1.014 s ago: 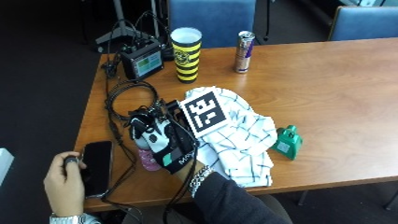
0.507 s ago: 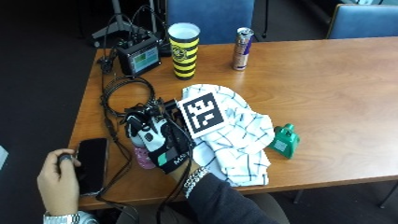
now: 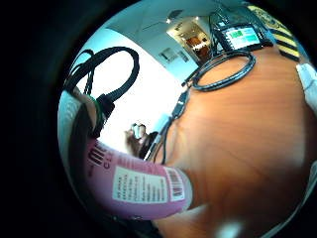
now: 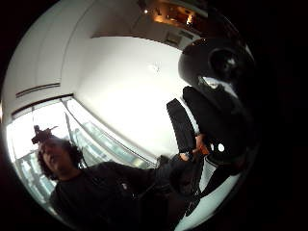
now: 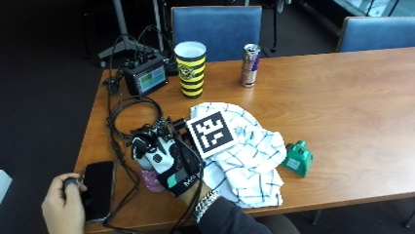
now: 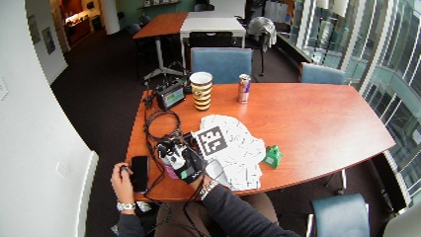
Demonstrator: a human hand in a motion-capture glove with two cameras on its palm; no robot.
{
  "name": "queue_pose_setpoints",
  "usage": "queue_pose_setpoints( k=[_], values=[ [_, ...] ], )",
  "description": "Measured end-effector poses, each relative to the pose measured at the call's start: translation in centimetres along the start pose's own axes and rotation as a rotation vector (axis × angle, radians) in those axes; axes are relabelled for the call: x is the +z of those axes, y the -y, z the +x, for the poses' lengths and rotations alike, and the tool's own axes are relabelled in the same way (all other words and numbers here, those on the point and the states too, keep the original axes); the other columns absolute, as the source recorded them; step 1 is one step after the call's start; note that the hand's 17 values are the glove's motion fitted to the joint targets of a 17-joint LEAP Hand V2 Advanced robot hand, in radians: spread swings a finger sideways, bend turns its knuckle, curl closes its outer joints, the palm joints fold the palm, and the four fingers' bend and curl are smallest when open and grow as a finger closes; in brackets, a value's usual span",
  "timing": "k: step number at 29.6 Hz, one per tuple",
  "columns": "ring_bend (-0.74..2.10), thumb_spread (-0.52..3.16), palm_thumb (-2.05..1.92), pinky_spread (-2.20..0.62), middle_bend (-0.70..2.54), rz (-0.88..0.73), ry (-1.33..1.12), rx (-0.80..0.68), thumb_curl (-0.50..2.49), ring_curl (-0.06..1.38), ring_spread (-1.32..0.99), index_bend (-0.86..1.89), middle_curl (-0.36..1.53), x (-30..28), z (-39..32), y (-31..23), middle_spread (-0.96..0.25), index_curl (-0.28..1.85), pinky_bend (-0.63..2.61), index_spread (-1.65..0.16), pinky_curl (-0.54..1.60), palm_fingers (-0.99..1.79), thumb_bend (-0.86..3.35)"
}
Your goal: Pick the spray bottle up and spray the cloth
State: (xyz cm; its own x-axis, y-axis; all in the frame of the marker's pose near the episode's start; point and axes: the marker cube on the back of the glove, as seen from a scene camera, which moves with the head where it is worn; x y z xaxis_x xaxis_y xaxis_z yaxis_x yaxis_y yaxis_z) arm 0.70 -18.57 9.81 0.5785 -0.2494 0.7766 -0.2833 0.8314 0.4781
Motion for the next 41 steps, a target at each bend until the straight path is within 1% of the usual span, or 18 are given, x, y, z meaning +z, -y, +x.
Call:
queue_pose_setpoints(
  k=[4,11,24,30,35,41],
  values=[
    [0.5,1.45,0.59,-0.28,0.62,-0.054,0.03,0.025,0.23,0.46,-0.23,0.33,0.57,0.2,0.5,-0.7,-0.23,0.61,0.41,-0.3,0.43,1.28,0.0],
    [0.51,1.35,0.67,-0.23,0.56,-0.096,-0.022,0.067,0.28,0.46,-0.23,0.31,0.54,0.5,1.1,-0.4,-0.22,0.59,0.33,-0.31,0.41,1.23,0.01],
    [0.5,1.11,0.78,-0.14,0.53,-0.099,-0.042,0.113,0.35,0.46,-0.22,0.28,0.52,-0.2,2.2,-0.8,-0.22,0.57,0.22,-0.31,0.38,1.23,-0.01],
    [0.5,1.05,0.79,-0.12,0.51,-0.096,-0.066,0.129,0.36,0.46,-0.22,0.28,0.51,-0.5,2.8,-1.1,-0.22,0.57,0.19,-0.31,0.37,1.24,-0.02],
    [0.51,1.01,0.8,-0.11,0.51,-0.093,-0.054,0.17,0.37,0.45,-0.23,0.28,0.51,-0.8,2.4,-1.1,-0.22,0.56,0.17,-0.31,0.36,1.25,-0.03],
    [0.5,0.98,0.73,-0.05,0.53,-0.124,-0.075,0.212,0.36,0.45,-0.23,0.32,0.51,-0.9,2.6,-1.0,-0.21,0.57,0.11,-0.31,0.32,1.22,-0.05]
  ],
)
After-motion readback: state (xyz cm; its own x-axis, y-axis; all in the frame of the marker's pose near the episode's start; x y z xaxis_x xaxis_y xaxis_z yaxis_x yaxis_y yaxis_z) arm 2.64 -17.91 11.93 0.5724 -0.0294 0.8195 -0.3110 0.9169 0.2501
